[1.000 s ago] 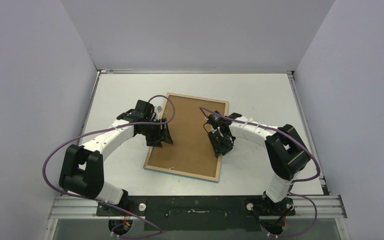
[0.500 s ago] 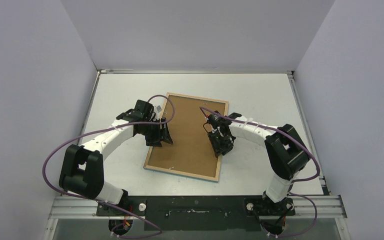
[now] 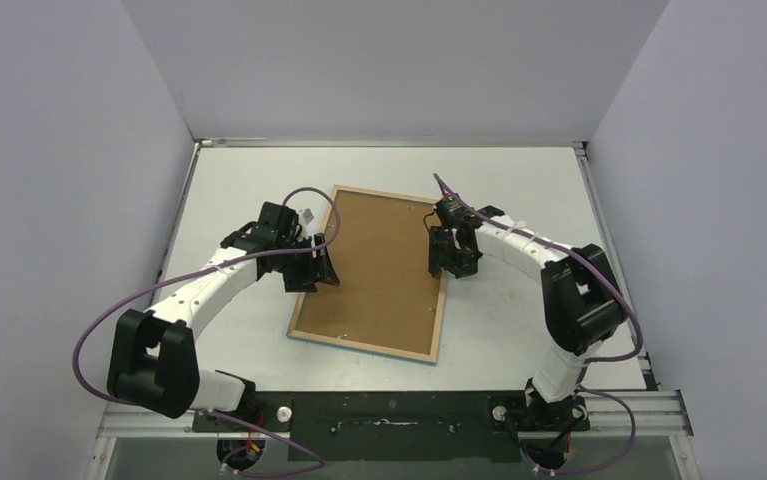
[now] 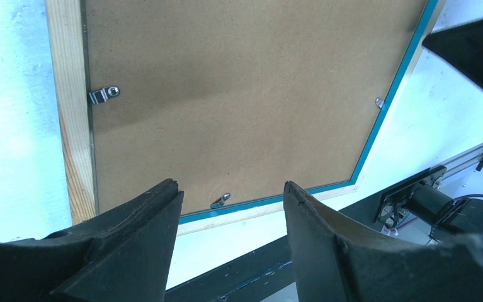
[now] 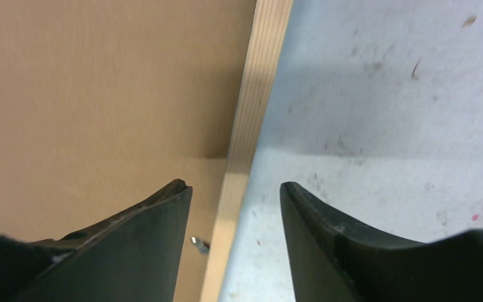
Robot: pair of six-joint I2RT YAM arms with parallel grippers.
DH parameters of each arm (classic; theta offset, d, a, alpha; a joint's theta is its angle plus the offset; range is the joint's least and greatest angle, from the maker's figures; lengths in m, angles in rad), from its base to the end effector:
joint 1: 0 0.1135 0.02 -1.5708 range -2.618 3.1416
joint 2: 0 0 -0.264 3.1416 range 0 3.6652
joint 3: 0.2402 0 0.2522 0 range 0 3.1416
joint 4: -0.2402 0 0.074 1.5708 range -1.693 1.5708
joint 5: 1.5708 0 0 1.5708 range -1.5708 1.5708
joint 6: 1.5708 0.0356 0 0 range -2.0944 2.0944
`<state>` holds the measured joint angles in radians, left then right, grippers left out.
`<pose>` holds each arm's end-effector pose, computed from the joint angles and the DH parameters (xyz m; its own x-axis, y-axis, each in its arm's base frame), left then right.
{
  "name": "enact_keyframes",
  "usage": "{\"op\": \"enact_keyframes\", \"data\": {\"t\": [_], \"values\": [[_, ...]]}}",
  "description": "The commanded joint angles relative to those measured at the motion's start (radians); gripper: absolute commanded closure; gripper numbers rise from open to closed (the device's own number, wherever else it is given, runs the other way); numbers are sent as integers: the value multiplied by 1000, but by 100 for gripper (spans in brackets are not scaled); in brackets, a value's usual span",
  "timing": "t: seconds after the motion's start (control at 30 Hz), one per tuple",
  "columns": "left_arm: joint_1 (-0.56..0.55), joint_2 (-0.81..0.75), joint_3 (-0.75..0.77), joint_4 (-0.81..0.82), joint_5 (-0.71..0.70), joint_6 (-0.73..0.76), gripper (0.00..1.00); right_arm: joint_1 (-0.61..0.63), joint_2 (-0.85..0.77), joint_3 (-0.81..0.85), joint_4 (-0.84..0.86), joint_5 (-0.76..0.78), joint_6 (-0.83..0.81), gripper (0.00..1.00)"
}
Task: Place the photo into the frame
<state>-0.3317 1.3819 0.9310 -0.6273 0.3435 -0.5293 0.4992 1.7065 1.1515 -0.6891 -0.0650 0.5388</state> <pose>0.2494 -0.0986 0.2253 -0.9499 -0.1756 -0.2584 -0.0260 0.8685 -0.4949 0.2892 0.1603 0.1933 -0.9682 0.0553 -0.2439 0.0009 0.9761 0.2175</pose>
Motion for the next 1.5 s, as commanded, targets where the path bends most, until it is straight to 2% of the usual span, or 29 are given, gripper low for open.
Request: {"op": "enact_keyframes", "data": {"t": [0.0,0.27,0.5,0.67,0.83,1.0,1.13,1.3,1.33,1.37,1.47], "values": [[7,-43,-14,13,-27,-20,41,7,106,108,-12,133,105,50],[11,-75,-42,21,-28,-35,41,5,140,124,-36,262,215,70],[11,-106,-59,14,-58,-55,41,6,76,29,15,313,395,100],[11,-156,-91,-18,-137,-102,38,19,-26,-91,58,386,619,100],[13,-197,-125,-23,-169,-142,37,55,-104,-142,-10,487,847,100],[13,-205,-162,14,-166,-166,36,103,-146,-188,-65,489,1046,100],[13,-168,-207,127,-101,-191,36,171,-152,-215,-10,438,1111,100],[13,-92,-237,212,-61,-216,36,258,-160,-218,29,401,1110,100],[13,-79,-239,217,-64,-213,36,268,-168,-219,25,401,1106,96],[13,-68,-240,221,-66,-211,36,274,-178,-222,12,403,1097,88],[17,-42,-238,238,-64,-196,36,280,-237,-225,-49,436,1052,59]]}}
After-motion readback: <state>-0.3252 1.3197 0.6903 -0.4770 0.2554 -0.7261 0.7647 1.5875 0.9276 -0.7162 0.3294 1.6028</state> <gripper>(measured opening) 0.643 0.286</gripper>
